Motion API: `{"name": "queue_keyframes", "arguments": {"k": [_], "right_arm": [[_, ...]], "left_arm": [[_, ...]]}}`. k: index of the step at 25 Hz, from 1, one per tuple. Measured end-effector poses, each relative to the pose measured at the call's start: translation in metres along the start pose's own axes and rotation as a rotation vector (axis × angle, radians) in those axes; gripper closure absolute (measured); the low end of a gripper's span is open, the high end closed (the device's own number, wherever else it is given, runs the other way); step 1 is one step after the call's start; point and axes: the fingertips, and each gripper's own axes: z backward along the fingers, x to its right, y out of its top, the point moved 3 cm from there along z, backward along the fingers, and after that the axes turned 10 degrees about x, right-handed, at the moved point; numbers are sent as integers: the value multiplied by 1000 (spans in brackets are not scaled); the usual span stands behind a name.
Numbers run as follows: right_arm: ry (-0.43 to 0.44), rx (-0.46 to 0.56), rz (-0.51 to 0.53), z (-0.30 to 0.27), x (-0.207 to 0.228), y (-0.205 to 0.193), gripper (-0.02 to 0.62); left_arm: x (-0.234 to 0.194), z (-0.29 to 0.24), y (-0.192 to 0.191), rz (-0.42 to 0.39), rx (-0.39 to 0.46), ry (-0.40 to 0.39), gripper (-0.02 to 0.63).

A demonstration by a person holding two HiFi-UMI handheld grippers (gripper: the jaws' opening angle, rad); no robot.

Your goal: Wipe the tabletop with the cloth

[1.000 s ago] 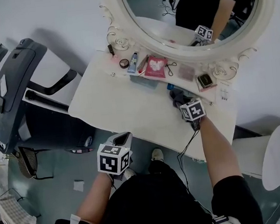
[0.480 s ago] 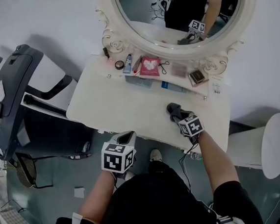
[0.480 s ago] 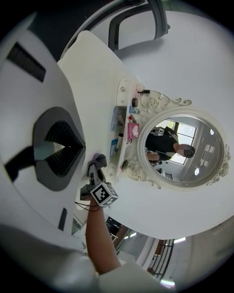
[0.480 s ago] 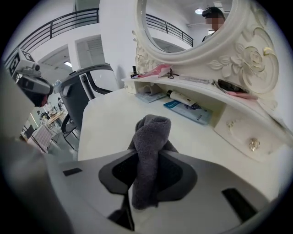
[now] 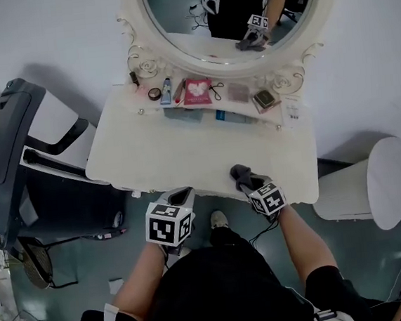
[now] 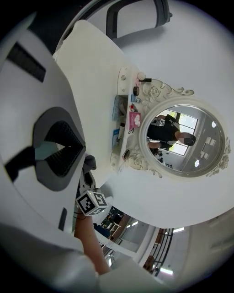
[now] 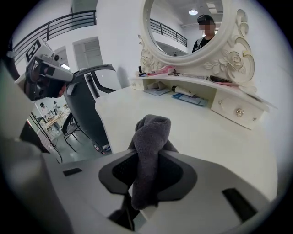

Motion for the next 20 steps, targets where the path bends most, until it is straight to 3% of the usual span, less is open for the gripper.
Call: {"name": "queue_keyframes", "arguments": {"k": [9,20], "right_arm": [[-1,19,-12,0,7,1,485],[-95,30,-2,-29,105,37,485]], "left_arm": [[-2,-9,3,-2,-13,-16,600],[-11,-33,15,8,-47,45,600]]}}
